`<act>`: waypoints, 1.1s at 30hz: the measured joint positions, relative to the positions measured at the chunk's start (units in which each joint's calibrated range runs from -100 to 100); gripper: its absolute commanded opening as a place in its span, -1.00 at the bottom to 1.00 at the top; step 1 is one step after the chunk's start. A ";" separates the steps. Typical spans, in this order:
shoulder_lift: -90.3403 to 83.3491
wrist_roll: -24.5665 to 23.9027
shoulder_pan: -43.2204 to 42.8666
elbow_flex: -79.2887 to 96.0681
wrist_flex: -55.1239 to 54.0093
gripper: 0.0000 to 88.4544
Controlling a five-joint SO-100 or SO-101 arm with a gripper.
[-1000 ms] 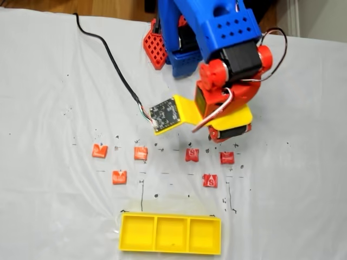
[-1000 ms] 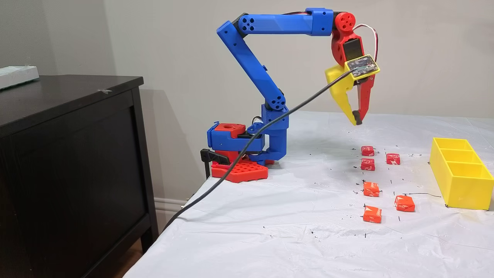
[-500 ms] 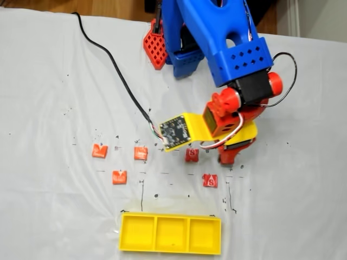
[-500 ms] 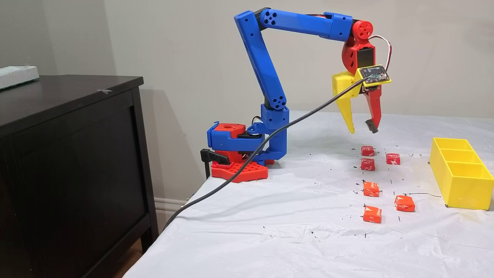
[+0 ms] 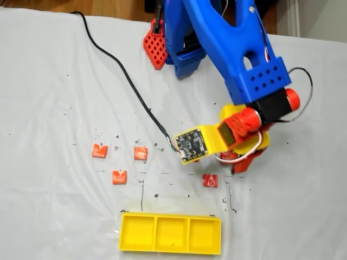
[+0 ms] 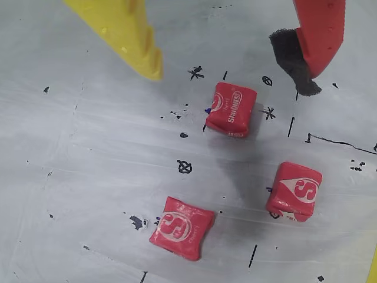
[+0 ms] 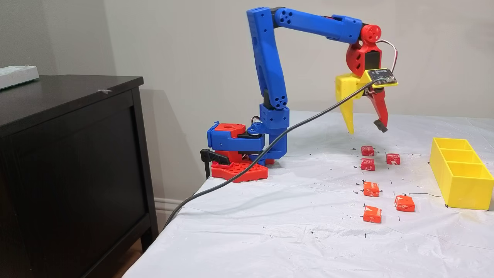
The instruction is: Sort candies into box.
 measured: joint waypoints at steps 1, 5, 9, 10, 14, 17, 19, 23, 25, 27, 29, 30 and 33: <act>0.93 0.00 -0.16 -0.51 0.00 -0.26; 3.47 0.00 -0.78 -1.37 -0.40 -0.25; 5.16 0.00 -0.94 -1.45 -1.75 -0.24; 5.58 0.00 -0.94 -1.45 -2.06 -0.23; 8.12 -0.20 -0.94 -1.45 -3.49 -0.18; 9.56 -0.24 -0.94 -2.22 -4.13 -0.19; 9.90 -0.24 -0.94 -2.65 -4.60 -0.20; 11.68 -0.24 -0.94 -2.74 -5.40 -0.19; 12.86 -0.24 -0.94 -2.74 -5.71 -0.21; 14.30 -0.24 -0.94 -2.74 -6.19 -0.22; 15.40 -0.24 -0.94 -2.74 -6.43 -0.25; 15.82 -0.24 -0.94 -2.74 -6.43 -0.26; 16.41 -0.24 -0.94 -2.74 -6.43 -0.27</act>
